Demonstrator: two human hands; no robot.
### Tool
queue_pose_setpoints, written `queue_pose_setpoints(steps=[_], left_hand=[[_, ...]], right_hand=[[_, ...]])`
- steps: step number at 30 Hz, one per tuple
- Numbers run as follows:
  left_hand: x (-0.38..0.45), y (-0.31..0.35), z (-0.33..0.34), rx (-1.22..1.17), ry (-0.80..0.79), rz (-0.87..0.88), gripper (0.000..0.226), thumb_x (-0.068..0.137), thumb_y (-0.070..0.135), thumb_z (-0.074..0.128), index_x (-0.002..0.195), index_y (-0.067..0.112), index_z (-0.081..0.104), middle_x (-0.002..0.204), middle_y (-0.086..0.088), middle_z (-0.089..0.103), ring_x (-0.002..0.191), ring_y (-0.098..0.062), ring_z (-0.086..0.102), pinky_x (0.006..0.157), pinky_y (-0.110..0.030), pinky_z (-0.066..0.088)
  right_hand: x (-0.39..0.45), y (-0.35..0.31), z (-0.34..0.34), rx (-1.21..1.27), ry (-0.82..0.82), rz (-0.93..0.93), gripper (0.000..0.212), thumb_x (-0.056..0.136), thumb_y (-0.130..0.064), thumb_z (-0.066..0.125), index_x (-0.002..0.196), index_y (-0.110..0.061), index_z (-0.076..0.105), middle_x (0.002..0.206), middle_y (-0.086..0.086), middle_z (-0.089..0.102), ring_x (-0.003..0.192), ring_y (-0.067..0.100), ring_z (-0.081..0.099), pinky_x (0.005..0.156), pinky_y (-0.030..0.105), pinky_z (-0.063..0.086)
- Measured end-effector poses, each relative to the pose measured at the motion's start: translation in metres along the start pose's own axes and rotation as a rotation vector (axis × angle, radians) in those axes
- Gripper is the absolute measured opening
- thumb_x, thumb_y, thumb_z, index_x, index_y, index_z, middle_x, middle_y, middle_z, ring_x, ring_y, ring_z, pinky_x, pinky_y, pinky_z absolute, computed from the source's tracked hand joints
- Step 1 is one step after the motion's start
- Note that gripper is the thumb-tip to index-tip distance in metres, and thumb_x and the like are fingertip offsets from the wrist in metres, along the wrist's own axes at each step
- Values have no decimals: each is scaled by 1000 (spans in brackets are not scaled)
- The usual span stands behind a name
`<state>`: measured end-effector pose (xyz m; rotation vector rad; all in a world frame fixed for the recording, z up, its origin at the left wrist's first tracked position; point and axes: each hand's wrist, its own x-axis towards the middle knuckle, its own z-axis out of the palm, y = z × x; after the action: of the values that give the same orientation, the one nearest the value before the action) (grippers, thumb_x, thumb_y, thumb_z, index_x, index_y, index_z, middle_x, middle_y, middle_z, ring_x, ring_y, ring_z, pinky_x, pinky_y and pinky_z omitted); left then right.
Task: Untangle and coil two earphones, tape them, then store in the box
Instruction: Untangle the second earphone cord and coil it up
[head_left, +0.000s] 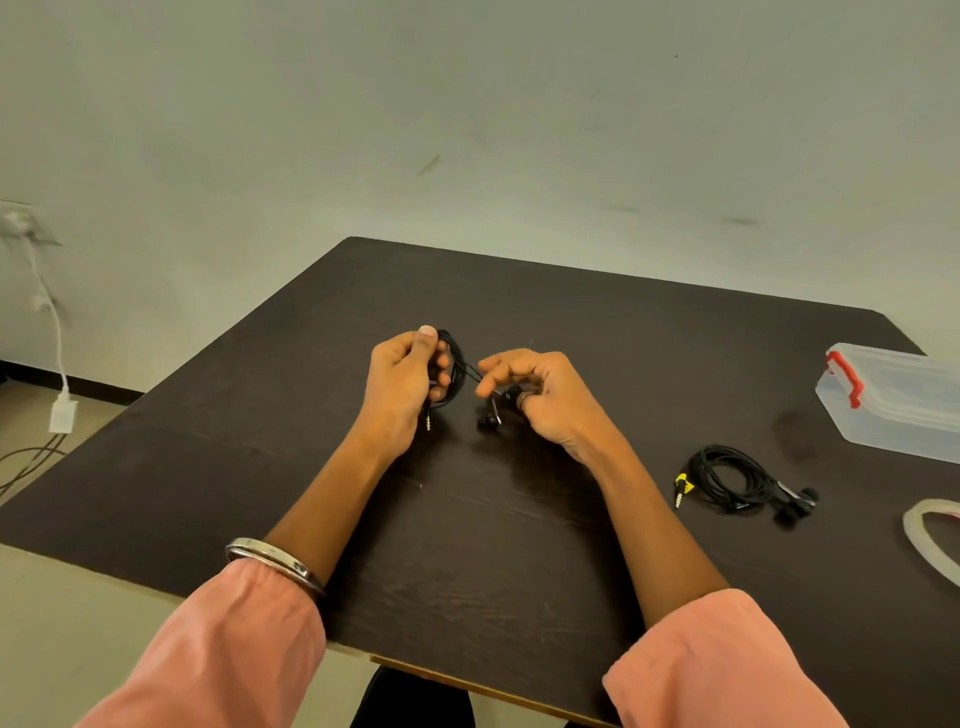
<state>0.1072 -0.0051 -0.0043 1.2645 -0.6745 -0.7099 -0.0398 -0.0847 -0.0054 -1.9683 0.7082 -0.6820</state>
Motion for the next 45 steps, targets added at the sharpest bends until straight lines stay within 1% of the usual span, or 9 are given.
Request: queue_pose_setpoints(steps=[4, 8, 12, 19, 25, 33, 38, 41, 45], left_hand=[[0, -2, 3, 75, 7, 77, 31, 102, 23, 44, 80, 8, 59, 69, -2, 52, 62, -10, 49, 51, -22, 43], [2, -5, 4, 177, -10, 153, 29, 101, 23, 45, 82, 13, 64, 78, -1, 59, 74, -11, 54, 60, -22, 49], [-3, -4, 4, 160, -136, 206, 32, 102, 22, 44, 85, 8, 67, 86, -10, 67, 81, -19, 64, 73, -28, 54], [-4, -13, 7, 254, -145, 151, 33, 102, 33, 41, 80, 16, 59, 76, -12, 53, 67, -27, 54, 58, -35, 49], [-11, -19, 11, 326, -128, 170, 34, 103, 32, 38, 78, 17, 57, 70, 1, 54, 56, -11, 49, 51, -27, 44], [-44, -21, 33, 352, -250, 153, 29, 102, 29, 42, 94, 15, 66, 66, 5, 54, 55, -9, 48, 53, -30, 46], [-63, -24, 48, 491, -288, 257, 19, 100, 23, 48, 110, 17, 63, 71, 4, 62, 55, -5, 55, 55, -23, 50], [-71, -25, 59, 566, -315, 316, 15, 97, 20, 54, 104, 14, 65, 73, 2, 67, 52, 1, 55, 51, -12, 43], [-73, -27, 76, 695, -313, 391, 15, 93, 20, 60, 97, 11, 71, 79, -2, 70, 57, -2, 60, 58, -23, 52]], right_hand=[[0, -2, -5, 111, 169, -2, 60, 68, 28, 34, 74, -20, 69, 110, -3, 68, 102, 5, 63, 88, 25, 47], [-3, -16, 1, 291, 153, -26, 23, 91, 0, 54, 107, -12, 67, 107, 3, 71, 101, 11, 67, 80, 17, 50], [-2, -12, 12, 204, 22, -35, 52, 80, -21, 76, 128, -22, 55, 110, -3, 69, 103, 7, 65, 90, 24, 52], [-7, -6, 9, 200, 162, 31, 47, 83, -2, 68, 123, -24, 56, 92, 10, 70, 86, 27, 68, 78, 48, 58], [-28, -10, -8, 280, 27, 119, 43, 88, 5, 61, 127, -12, 54, 98, 14, 70, 72, 21, 70, 50, 29, 55], [-82, -16, -21, 321, 141, 126, 19, 89, -1, 62, 101, -14, 71, 82, 11, 70, 74, 18, 62, 74, 30, 54], [-106, -14, -26, 236, 308, 181, 25, 86, -9, 69, 111, -6, 66, 80, 18, 69, 69, 16, 62, 64, 23, 53], [-119, -12, -34, 238, 444, 203, 30, 84, -10, 71, 113, -6, 64, 78, 18, 70, 58, 15, 62, 53, 24, 51], [-131, -2, -41, 102, 534, 233, 27, 84, -16, 72, 109, -10, 65, 69, 7, 71, 49, 16, 61, 51, 30, 53]])
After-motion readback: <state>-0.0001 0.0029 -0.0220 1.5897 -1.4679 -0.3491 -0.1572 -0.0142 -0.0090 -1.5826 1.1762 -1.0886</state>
